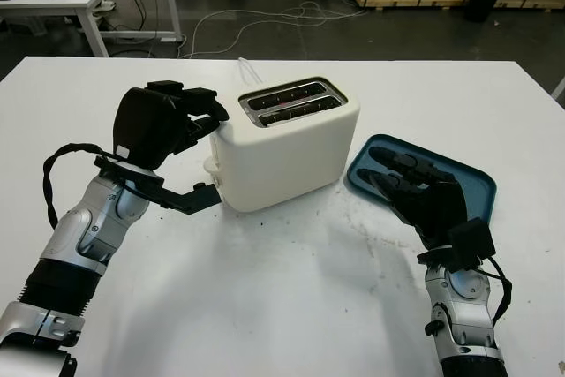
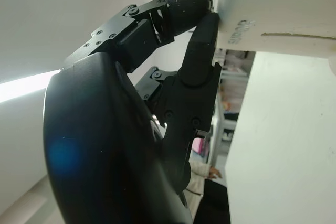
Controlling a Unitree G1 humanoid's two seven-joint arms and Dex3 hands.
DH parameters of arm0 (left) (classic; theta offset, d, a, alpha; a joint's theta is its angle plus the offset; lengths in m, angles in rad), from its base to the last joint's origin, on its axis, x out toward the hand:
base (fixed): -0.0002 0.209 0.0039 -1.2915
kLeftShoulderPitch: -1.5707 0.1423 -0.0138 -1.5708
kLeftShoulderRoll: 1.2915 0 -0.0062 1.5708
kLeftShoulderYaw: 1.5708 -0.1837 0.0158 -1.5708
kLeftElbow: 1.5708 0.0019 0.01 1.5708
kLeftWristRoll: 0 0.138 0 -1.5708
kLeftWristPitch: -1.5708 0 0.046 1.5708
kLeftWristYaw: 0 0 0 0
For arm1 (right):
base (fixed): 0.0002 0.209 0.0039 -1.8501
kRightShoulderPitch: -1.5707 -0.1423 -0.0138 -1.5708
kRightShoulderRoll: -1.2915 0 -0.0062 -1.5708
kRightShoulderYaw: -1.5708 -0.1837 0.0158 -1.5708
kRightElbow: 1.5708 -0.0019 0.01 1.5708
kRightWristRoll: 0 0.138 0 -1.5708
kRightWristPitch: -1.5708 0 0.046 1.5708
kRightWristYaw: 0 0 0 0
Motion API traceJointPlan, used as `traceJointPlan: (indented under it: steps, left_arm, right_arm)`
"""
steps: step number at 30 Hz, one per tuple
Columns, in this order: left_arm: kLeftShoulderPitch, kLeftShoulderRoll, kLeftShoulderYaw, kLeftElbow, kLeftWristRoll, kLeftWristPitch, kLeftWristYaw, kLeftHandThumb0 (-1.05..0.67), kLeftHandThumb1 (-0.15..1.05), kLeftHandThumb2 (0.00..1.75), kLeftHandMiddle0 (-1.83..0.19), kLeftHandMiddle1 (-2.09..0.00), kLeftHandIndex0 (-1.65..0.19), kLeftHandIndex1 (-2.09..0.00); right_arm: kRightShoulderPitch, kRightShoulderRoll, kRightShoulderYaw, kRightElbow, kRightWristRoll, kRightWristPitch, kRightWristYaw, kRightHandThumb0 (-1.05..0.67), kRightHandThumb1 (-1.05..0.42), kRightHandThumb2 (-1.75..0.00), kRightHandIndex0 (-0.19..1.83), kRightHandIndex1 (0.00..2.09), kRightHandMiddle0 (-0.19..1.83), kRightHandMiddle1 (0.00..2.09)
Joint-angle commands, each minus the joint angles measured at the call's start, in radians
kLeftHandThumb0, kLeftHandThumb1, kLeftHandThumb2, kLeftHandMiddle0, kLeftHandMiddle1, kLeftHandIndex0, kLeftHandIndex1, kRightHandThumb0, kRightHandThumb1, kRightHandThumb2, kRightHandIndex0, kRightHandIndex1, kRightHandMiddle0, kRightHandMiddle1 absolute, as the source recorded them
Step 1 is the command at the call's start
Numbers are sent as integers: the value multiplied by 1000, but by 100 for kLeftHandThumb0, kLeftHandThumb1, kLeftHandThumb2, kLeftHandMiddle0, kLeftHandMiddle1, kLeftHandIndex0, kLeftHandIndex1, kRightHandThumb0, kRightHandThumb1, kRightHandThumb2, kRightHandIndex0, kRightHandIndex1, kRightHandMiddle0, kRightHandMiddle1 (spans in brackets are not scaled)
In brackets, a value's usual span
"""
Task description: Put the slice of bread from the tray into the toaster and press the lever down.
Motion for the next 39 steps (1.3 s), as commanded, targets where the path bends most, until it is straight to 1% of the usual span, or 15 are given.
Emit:
traceJointPlan:
  steps: [1,4,6,9,11,14,17,19,21,24,26,28,31,35,39]
  left_arm:
    - [-4,-5,2,-2,19,1,-1,-27,91,2,-92,-146,-93,-73]
    - [14,-20,17,-13,7,0,24,-26,90,1,-92,-147,-93,-73]
    - [42,-47,40,-31,-39,-7,27,-27,91,1,-92,-147,-92,-72]
    - [118,-106,91,-103,-155,-17,9,-28,92,5,-83,-148,-90,-70]
    - [173,-151,124,-160,-257,-15,-24,-28,92,9,-72,-144,-81,-68]
    - [267,-206,167,-275,-349,45,-76,-38,92,17,-59,-137,-63,-63]
    - [347,-235,197,-380,-392,107,-132,-46,92,17,-47,-125,-51,-57]
    - [373,-236,218,-416,-406,138,-169,-48,92,14,-44,-120,-48,-55]
    - [383,-230,242,-435,-421,162,-199,-50,92,11,-44,-116,-48,-52]
    - [373,-218,272,-473,-419,219,-247,-51,92,8,-44,-114,-52,-49]
    - [356,-195,287,-490,-400,257,-281,-52,92,7,-44,-112,-55,-48]
    - [330,-160,298,-503,-375,298,-320,-54,92,7,-45,-104,-61,-43]
    - [275,-114,310,-507,-360,352,-375,-54,91,3,-52,-94,-69,-38]
    - [187,-51,316,-457,-364,349,-429,-49,87,0,-59,-97,-77,-39]
    - [94,19,299,-382,-332,338,-472,-49,83,0,-66,-103,-84,-42]
  right_arm:
    - [-8,0,-3,-6,3,-9,-3,-42,-92,-1,106,0,100,0]
    - [-6,0,-4,-11,-1,-7,-8,-43,-92,-1,106,0,99,0]
    - [-10,-5,-8,-13,-10,-13,-16,-44,-92,-1,105,0,98,0]
    - [-43,-15,-29,-4,-5,-35,-25,-47,-92,-1,104,0,97,0]
    - [-69,-16,-44,-3,19,-34,-17,-48,-91,-1,102,0,96,0]
    - [-111,-14,-57,-12,62,-22,3,-50,-90,0,101,0,94,0]
    - [-150,-26,-63,-36,100,21,25,-48,-88,0,100,0,92,0]
    - [-175,-46,-69,-49,107,57,27,-46,-88,0,98,0,91,0]
    - [-206,-73,-80,-51,114,90,34,-46,-87,0,97,0,89,0]
    - [-255,-117,-96,-36,119,123,56,-49,-88,0,94,0,88,0]
    - [-288,-144,-103,-17,119,147,69,-51,-87,0,94,0,88,0]
    - [-326,-177,-101,8,100,168,80,-53,-84,0,94,0,87,0]
    - [-385,-227,-86,71,55,162,97,-54,-82,0,96,1,87,0]
    - [-468,-286,-66,159,46,199,166,-49,-81,0,96,1,89,1]
    - [-533,-345,-30,231,-34,195,177,-50,-80,0,98,2,90,1]
